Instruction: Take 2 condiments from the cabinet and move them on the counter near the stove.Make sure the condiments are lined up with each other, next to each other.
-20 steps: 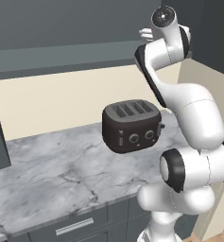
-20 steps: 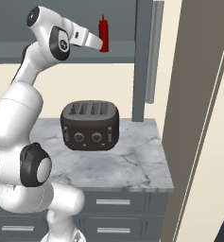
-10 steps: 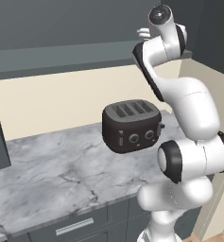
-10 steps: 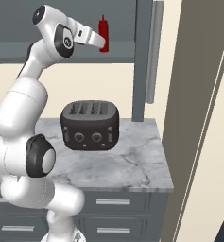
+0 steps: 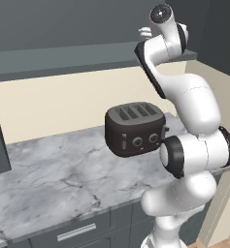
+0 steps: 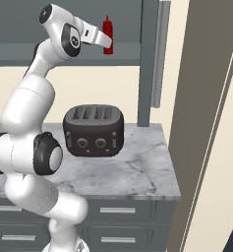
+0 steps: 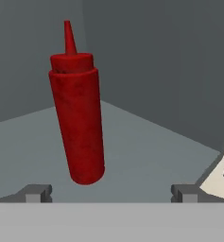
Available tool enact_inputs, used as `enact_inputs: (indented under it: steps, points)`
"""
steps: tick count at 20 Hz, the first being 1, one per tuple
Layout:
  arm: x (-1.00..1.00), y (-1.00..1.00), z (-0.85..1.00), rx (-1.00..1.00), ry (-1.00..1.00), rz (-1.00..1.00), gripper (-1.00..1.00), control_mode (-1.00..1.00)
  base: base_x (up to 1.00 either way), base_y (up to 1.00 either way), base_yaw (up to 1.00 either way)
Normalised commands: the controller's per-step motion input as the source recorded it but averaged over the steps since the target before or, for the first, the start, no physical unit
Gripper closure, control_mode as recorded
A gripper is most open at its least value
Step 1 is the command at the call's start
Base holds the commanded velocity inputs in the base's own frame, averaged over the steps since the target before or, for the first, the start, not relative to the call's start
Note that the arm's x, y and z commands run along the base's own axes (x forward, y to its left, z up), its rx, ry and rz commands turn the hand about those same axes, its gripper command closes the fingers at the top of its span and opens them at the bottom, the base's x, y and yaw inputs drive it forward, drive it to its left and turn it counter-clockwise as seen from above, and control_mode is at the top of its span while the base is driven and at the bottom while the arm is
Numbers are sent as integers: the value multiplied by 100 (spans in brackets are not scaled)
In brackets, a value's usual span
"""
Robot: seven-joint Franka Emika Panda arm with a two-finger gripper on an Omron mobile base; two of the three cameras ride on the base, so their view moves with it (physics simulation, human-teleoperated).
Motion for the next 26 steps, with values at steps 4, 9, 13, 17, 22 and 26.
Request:
enact_inputs:
  steps: [4, 9, 13, 17, 22, 26]
  points:
    - [23, 0, 0, 0, 0, 0, -100, -100, 0, 0, 0]
    - [21, -3, 0, 0, 0, 0, -100, -100, 0, 0, 0]
    - [22, -3, 0, 0, 0, 0, -100, -100, 0, 0, 0]
    - [21, 0, 0, 0, 0, 0, -100, -100, 0, 0, 0]
    - [14, -2, 0, 0, 1, 0, -100, -100, 0, 0, 0]
    - [12, -1, 0, 0, 0, 0, -100, -100, 0, 0, 0]
